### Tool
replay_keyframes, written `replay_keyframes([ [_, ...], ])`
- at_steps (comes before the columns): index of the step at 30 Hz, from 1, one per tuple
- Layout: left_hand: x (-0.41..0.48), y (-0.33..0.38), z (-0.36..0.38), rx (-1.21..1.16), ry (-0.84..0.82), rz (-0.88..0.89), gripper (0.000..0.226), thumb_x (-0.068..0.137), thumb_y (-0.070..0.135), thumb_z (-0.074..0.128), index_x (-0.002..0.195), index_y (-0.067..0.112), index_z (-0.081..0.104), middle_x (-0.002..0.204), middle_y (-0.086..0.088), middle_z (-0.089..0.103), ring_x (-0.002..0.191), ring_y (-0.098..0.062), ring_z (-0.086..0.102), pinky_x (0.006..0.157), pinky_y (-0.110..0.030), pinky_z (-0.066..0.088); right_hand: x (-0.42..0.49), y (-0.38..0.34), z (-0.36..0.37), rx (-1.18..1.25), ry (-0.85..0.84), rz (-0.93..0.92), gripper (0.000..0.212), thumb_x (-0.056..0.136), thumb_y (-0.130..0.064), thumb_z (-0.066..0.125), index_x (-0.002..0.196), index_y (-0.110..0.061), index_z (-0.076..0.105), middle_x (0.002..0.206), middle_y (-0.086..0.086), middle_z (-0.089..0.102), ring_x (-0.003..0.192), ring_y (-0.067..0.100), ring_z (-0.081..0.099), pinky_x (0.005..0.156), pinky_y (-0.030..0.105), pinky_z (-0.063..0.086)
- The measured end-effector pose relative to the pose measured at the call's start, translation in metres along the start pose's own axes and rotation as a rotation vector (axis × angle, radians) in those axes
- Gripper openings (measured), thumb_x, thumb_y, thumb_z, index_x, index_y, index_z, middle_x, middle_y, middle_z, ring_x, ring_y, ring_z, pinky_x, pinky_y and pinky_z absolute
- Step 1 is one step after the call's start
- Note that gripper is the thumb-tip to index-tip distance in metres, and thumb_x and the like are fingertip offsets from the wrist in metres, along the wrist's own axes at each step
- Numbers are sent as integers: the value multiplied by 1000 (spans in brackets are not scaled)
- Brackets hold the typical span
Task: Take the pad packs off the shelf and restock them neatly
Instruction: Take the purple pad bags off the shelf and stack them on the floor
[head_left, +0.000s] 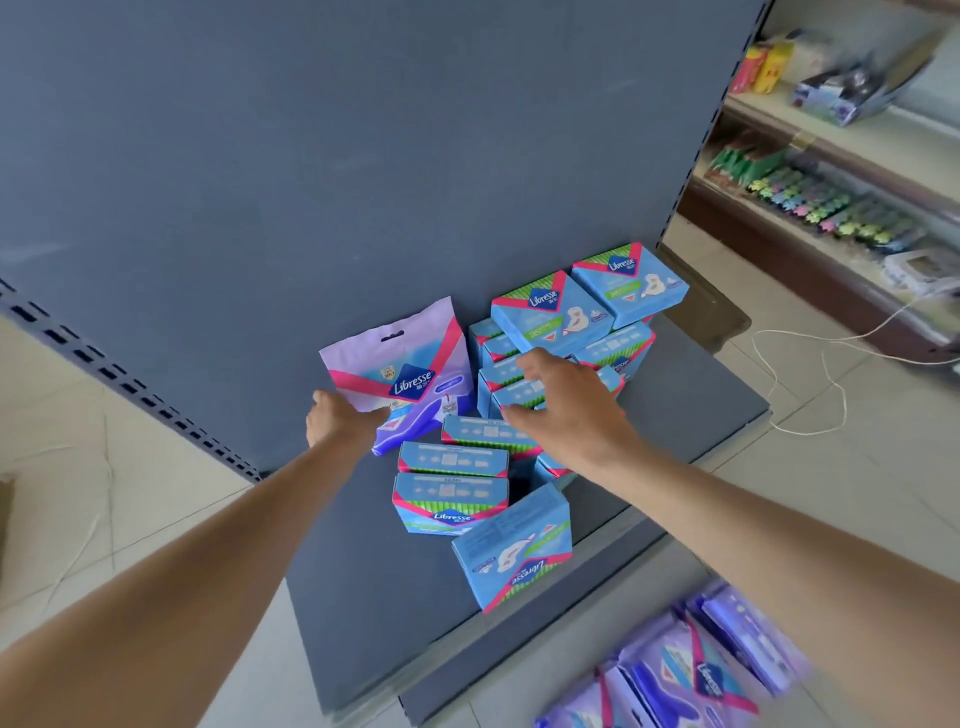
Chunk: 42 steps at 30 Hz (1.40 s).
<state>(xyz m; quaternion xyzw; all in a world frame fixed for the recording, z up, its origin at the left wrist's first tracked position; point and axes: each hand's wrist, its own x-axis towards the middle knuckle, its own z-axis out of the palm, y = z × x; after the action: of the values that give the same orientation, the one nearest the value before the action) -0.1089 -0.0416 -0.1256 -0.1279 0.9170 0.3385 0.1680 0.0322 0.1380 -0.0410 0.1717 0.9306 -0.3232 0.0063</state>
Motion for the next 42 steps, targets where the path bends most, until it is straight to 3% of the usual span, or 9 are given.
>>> replay_keyframes([
  [7,10,-10,16,-120,147,-5,28,87,21,66,109,4,63,111,-21,64,104,-39,58,84,-42,47,-2,13,20,-64,9,-6,45,93,-24,58,133,-8,46,127,10,57,120,25,50,96,41,45],
  [10,-8,-5,0,-263,319,29,8,92,16,57,94,11,52,102,-21,62,94,-39,56,75,-38,41,-9,13,21,-86,22,-20,43,93,-24,58,131,-9,47,126,9,57,121,24,50,96,40,46],
  [17,-100,17,-77,-485,568,479,11,97,12,43,91,12,34,72,4,44,63,-7,42,51,-13,33,-32,-6,-5,30,88,-94,60,83,-39,68,131,-13,43,126,4,54,121,22,48,95,40,44],
  [23,-197,74,-34,-493,272,705,30,99,14,43,74,24,30,66,11,40,53,7,45,49,-8,35,-80,21,-55,478,321,-66,58,76,-44,75,116,-18,44,118,-4,63,110,12,61,88,42,54],
  [26,-242,87,24,-439,43,729,10,99,16,45,92,13,39,72,5,48,61,0,52,51,-17,35,-133,82,-74,600,434,108,64,70,-36,79,121,-14,47,117,-4,67,105,9,66,86,32,56],
  [29,-291,81,94,-301,-198,696,16,97,16,50,106,4,45,91,-7,54,86,-30,54,62,-24,28,-208,153,-73,569,459,352,63,65,-44,74,117,-15,52,110,-6,70,98,10,67,81,28,53],
  [34,-374,32,186,-169,-600,610,24,93,12,56,108,15,37,98,0,56,83,-19,60,68,-26,47,-334,239,-45,544,501,737,69,58,-52,77,109,-13,55,106,-3,69,96,15,67,76,29,52],
  [38,-410,-2,231,-84,-723,619,27,93,16,59,108,16,36,101,-1,57,76,-11,60,55,-16,46,-396,270,-20,619,489,892,57,77,-38,77,115,-8,49,113,0,64,94,15,63,66,19,49],
  [42,-431,-35,265,1,-741,611,27,93,19,59,111,14,39,103,-1,55,85,-18,60,59,-21,45,-431,290,8,661,500,983,60,77,-41,77,117,-8,45,114,0,62,102,20,64,78,32,56],
])
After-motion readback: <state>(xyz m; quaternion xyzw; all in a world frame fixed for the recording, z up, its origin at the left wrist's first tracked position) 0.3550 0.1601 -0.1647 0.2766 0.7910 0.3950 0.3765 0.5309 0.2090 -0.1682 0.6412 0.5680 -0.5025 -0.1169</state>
